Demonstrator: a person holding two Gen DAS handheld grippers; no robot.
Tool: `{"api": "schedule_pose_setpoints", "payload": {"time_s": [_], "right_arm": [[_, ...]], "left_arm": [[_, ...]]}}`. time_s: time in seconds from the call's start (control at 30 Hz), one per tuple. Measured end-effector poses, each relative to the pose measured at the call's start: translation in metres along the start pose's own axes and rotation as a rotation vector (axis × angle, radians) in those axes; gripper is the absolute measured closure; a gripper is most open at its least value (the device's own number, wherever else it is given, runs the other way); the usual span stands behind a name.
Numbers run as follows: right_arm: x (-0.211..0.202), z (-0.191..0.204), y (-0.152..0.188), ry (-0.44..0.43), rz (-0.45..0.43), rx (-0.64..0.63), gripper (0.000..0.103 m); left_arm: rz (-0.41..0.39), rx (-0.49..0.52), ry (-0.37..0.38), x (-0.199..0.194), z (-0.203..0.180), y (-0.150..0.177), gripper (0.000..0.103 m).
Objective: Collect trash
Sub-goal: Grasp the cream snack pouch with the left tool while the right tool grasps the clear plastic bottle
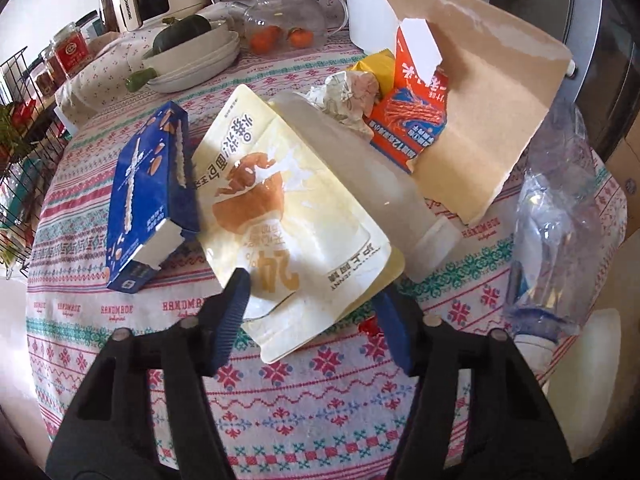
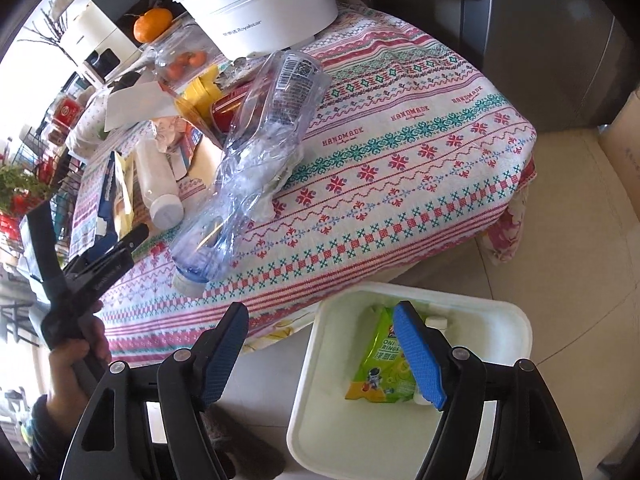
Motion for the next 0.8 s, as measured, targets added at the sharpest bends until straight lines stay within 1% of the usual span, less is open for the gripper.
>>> {"api": "schedule_pose_setpoints", "payload": {"time_s": [0.03,0.07,0.1,0.13,0.17,0.23,0.27,0.4,0.53,0.67,0.8], "right_arm": [[0.001,0.0,-0.001,0.002,0.0,0.003,0.027],[0.001,-0.001,-0.001,0.001,-0.002,0.007,0.027],[0.001,-0.001,-0.002,-0.001,-0.004,0.011,0.027],[0.001,-0.001,-0.004,-0.005,-0.008,0.018,0.027],[0.0,-0.001,-0.005,-0.01,-0.013,0.028,0.027],[-0.001,-0.001,-0.009,-0.023,-0.025,0.048,0.027],[-0.002,0.0,-0.012,-0.031,-0.032,0.059,0.027],[-0.001,0.008,-0.024,-0.071,-0.057,0.09,0.026],[0.008,0.019,-0.035,-0.105,-0.066,0.114,0.026],[0.027,0.031,-0.042,-0.172,-0.037,0.172,0.026],[0.046,0.046,-0.045,-0.239,-0.001,0.214,0.027]], "left_arm": [[-0.002,0.011,-0.015,0.002,0.001,0.001,0.065],[-0.003,0.022,-0.029,0.003,0.002,0.002,0.072],[-0.005,0.031,-0.042,0.004,0.004,0.001,0.083],[-0.011,0.038,-0.051,0.004,0.005,0.001,0.092],[-0.018,0.042,-0.061,0.0,0.005,0.002,0.092],[-0.036,0.041,-0.077,-0.008,0.009,-0.001,0.098],[-0.045,0.034,-0.072,-0.013,0.009,-0.002,0.099],[-0.088,-0.015,-0.007,-0.036,0.012,-0.007,0.101],[-0.102,-0.072,0.077,-0.052,0.017,-0.006,0.101],[-0.119,-0.116,0.149,-0.073,0.021,0.0,0.101],[-0.135,-0.146,0.192,-0.089,0.03,0.005,0.101]]}}
Point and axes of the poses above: each gripper's, at about its wrist camera, not at the fingertips, and x roughly the way its jaws point, z to its left, y to its underside, the point moved 9 cm from there along x, roughly the way its jaws point, and after that the axes turned 6 degrees about x, right-handed, at the moved point
